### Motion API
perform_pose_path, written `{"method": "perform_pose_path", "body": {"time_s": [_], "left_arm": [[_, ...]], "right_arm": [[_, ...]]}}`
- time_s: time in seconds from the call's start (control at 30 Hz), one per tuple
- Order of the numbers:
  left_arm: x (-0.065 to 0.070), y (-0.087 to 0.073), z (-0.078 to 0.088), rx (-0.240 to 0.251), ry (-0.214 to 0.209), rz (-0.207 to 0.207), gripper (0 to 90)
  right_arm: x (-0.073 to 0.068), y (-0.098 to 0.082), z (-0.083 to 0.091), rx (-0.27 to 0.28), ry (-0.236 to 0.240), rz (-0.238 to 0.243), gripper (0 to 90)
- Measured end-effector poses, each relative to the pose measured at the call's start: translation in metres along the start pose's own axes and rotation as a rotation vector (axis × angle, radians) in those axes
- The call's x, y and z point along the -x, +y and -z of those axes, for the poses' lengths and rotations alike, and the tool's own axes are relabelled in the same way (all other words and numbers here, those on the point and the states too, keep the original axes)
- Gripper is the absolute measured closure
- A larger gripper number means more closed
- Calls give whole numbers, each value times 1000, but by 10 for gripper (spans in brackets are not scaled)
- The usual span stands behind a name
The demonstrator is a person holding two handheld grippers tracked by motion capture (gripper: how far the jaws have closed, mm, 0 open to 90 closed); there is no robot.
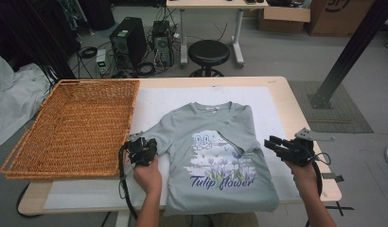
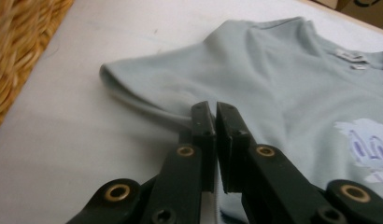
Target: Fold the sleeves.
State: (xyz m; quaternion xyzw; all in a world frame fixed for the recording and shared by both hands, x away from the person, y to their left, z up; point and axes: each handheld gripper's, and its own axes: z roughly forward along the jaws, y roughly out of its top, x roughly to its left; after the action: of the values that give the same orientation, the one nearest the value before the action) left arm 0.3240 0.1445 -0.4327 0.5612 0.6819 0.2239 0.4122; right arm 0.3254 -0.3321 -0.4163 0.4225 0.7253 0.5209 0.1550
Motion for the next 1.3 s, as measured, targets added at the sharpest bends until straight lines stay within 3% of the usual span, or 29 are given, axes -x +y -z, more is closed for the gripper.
{"method": "perform_pose_path", "body": {"time_s": [0.4,0.57,0.8,0.9,0.93,0.97,1.07,1.3], "left_arm": [[46,30,5,57,-95,-128,867],[73,35,2,44,-116,-245,867],[109,24,-11,-22,-153,-443,864],[118,16,-21,-102,-216,-460,849],[120,13,-23,-121,-232,-461,802],[122,12,-23,-128,-242,-459,722],[117,13,-18,-97,-305,-405,652],[94,16,-12,-56,-231,-356,622]], "right_arm": [[10,-3,4,21,-17,-40,606],[13,-4,6,23,-27,-45,593],[14,-4,3,18,-22,-48,594],[13,-5,1,16,-18,-49,594],[13,-5,0,14,-16,-48,595],[12,-5,0,13,-14,-49,594],[12,-4,-2,8,-14,-45,594],[12,-2,-4,12,-21,-46,585]]}}
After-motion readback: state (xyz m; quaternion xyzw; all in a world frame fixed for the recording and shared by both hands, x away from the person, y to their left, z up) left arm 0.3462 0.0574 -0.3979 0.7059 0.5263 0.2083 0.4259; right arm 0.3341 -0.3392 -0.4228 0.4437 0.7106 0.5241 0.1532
